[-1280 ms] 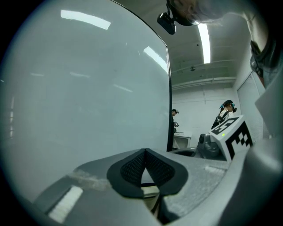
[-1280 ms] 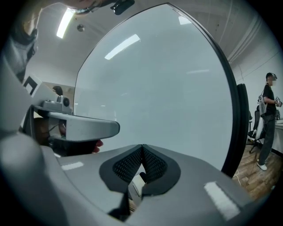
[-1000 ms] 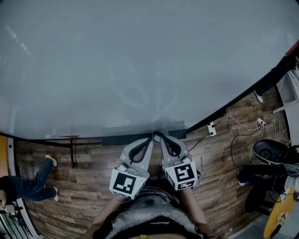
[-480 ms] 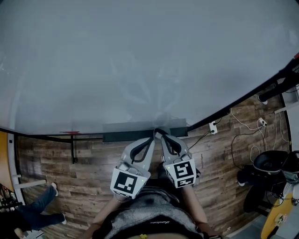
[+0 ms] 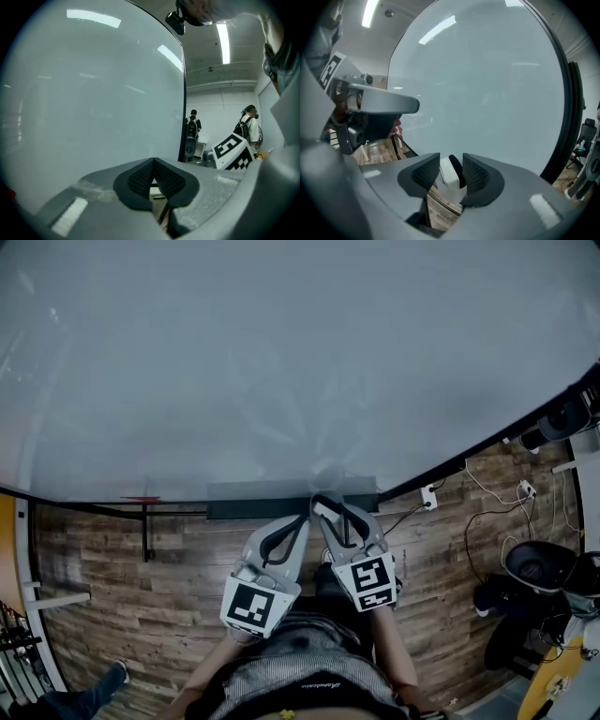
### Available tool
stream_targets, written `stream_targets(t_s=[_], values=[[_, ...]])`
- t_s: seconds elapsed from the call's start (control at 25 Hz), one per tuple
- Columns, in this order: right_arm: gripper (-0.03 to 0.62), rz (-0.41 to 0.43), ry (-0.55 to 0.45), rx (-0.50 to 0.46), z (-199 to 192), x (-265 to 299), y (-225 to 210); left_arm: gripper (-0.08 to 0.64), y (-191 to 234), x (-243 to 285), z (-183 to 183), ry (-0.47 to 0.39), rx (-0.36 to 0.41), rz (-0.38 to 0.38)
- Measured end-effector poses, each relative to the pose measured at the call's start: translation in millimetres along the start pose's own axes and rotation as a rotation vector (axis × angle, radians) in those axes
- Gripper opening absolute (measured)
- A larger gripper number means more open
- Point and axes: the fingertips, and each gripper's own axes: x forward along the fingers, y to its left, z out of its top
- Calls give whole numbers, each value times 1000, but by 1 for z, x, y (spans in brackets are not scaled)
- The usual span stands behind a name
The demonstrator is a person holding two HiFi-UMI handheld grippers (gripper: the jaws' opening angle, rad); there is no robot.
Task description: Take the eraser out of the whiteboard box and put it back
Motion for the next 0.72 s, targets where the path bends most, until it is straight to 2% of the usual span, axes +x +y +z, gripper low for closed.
stream_targets(t_s=[0.24,0.52,0.72], values=[[192,48,63,-31,-9,7,-3,2,6,-4,2,-11,-6,34],[195,113,133,-65,-22,19,3,2,12,-10,2,-21,-7,74],[193,113,167,-68,-26,26,0,2,17,-12,5,-32,-15,103]])
